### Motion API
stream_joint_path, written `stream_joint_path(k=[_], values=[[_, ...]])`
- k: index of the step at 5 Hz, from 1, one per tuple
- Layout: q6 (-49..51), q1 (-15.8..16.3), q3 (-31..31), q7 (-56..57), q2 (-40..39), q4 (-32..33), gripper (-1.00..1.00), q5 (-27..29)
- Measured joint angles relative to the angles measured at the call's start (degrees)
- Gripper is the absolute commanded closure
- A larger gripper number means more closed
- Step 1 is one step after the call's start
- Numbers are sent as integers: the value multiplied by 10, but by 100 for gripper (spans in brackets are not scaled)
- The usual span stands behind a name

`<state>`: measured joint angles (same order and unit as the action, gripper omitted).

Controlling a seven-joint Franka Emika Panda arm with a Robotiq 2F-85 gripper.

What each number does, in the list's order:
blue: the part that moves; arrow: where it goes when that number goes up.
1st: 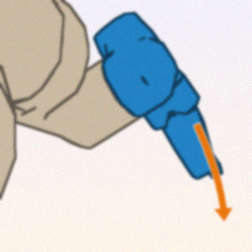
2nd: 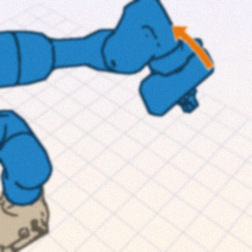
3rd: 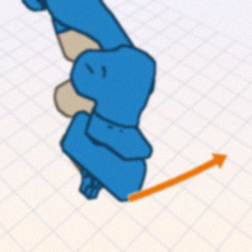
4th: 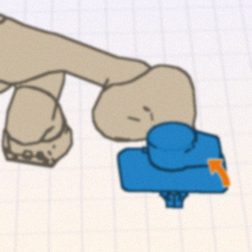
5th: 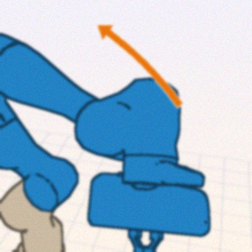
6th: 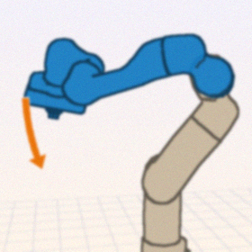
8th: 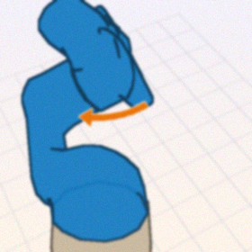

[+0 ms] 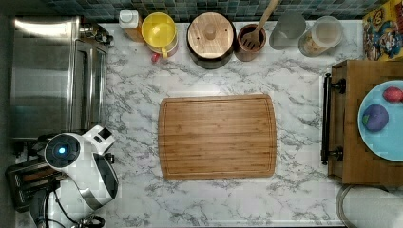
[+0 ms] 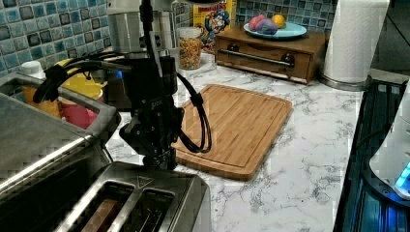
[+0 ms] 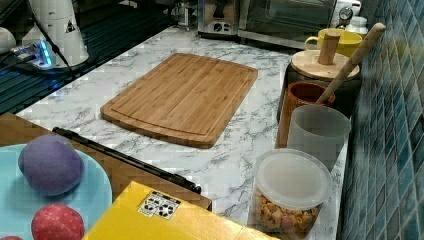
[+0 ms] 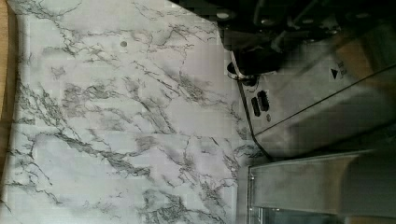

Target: Turn on the toaster.

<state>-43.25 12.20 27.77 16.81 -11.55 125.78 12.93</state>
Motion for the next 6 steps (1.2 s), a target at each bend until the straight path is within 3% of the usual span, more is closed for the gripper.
stream_joint_path(k=[2,3,6], values=[[-1,5,0,0,1,0,100,-16],[-1,15,2,0,-1,-3,100,-57],[-3,18,5,0,-1,-4,100,-80]])
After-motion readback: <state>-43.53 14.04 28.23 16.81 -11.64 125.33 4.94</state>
